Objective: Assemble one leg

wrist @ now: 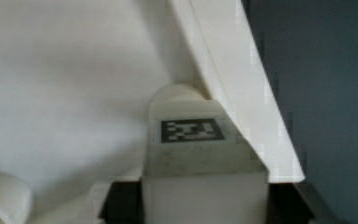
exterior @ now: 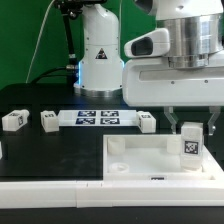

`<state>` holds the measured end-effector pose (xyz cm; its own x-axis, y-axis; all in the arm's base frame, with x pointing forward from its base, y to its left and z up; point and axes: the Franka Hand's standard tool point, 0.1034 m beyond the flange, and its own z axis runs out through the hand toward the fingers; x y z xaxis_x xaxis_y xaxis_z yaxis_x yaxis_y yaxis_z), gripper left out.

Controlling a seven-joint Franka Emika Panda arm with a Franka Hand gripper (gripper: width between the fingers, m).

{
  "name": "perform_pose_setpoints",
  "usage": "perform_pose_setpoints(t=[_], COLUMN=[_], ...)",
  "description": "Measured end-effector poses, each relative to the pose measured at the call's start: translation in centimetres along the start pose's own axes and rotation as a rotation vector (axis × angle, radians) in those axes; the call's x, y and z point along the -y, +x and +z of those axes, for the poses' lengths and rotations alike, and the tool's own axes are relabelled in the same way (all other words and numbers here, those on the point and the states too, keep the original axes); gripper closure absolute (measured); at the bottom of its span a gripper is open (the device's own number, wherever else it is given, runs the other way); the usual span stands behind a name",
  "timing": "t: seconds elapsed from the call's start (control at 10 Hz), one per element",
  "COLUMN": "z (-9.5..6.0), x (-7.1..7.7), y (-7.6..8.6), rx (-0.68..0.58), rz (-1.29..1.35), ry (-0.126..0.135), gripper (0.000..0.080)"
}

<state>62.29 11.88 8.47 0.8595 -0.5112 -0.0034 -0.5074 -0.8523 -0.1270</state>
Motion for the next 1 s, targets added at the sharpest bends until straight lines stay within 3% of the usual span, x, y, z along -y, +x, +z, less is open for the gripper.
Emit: perform_pose_setpoints(t=[0.4,0.6,0.7,0.8,0.9,1.0], z=[0.04,0.05,0.05,0.06,0.07,0.08], x=[-0.08,-0.01,0.0,0.04,0.03,0.04], y=[0.23,0.18,0.18,0.14,0.14,0.03], rx=[0.002,0.008,0.008,0.008,0.008,0.009], rz=[0.422,0.445,0.411,0.41,0.361,0.235], ry=[0.008,0.014,0.015,0.015,0.015,0.009], gripper=[0.0506,0.0506,0.0412,0.0222,0.0172,0.0172])
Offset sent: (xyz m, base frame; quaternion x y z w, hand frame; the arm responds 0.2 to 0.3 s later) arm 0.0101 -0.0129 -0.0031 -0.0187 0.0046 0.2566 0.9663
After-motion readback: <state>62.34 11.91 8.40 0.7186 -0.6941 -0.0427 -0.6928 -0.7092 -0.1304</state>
